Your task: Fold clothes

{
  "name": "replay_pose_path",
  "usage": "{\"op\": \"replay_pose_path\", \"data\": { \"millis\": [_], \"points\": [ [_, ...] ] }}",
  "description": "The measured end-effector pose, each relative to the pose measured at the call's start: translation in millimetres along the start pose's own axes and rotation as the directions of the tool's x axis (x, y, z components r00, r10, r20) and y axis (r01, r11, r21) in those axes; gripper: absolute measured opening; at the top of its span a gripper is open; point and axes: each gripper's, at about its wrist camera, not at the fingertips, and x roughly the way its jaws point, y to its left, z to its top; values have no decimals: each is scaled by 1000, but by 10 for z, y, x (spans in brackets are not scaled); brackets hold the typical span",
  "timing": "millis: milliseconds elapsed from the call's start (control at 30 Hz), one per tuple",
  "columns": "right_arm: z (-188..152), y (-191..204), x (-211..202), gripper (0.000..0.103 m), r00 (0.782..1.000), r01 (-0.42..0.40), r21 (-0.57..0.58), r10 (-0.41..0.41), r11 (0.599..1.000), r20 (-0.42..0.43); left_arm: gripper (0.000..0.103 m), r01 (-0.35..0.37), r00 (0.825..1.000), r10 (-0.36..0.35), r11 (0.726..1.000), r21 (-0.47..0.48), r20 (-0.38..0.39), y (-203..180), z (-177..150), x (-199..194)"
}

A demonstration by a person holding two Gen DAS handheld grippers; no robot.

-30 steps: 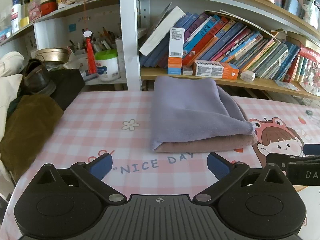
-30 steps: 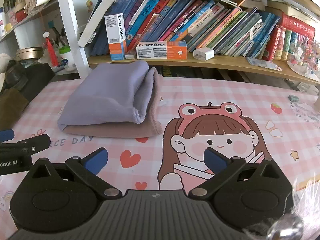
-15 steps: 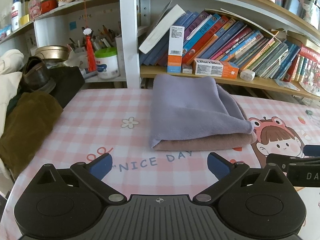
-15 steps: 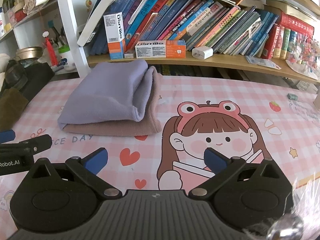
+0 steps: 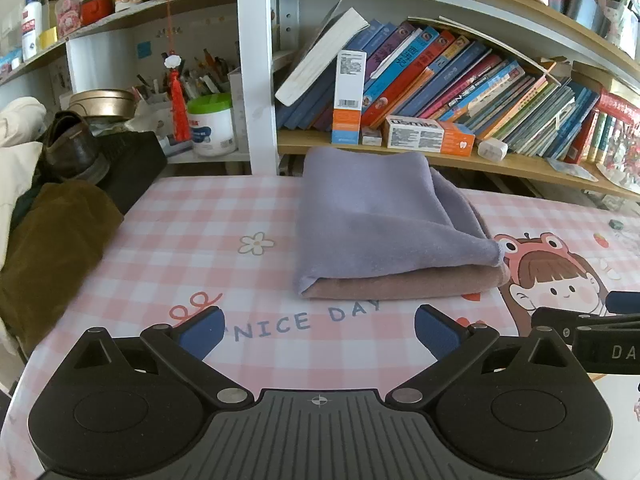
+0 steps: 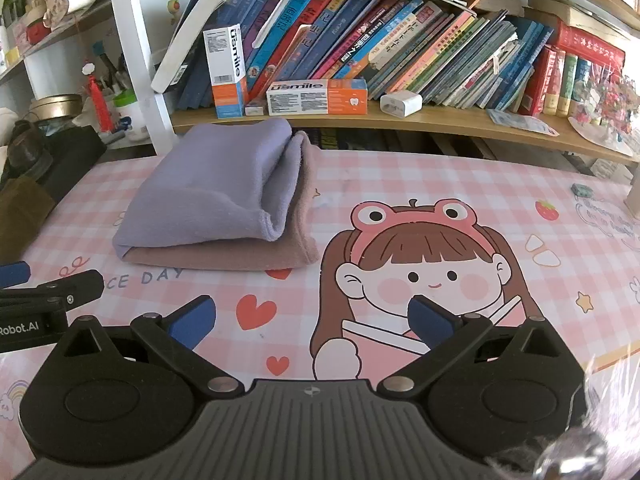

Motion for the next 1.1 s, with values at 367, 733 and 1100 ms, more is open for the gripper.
{"op": "replay_pose_path", "data": {
  "millis": [367, 733, 1100],
  "points": [
    [0, 4, -7, 103, 1000, -6, 6, 6, 1000, 5, 103, -3, 1000, 3, 1000, -2, -4, -5, 5, 2],
    [5, 19, -22, 103, 1000, 2, -1, -2, 1000, -2, 103, -1, 1000, 1, 1000, -9, -3, -3, 9, -5],
    [17, 23, -13, 103, 1000, 12, -4, -12, 1000, -11, 103, -1, 1000, 1, 1000, -12, 1, -7, 14, -5]
  ]
}}
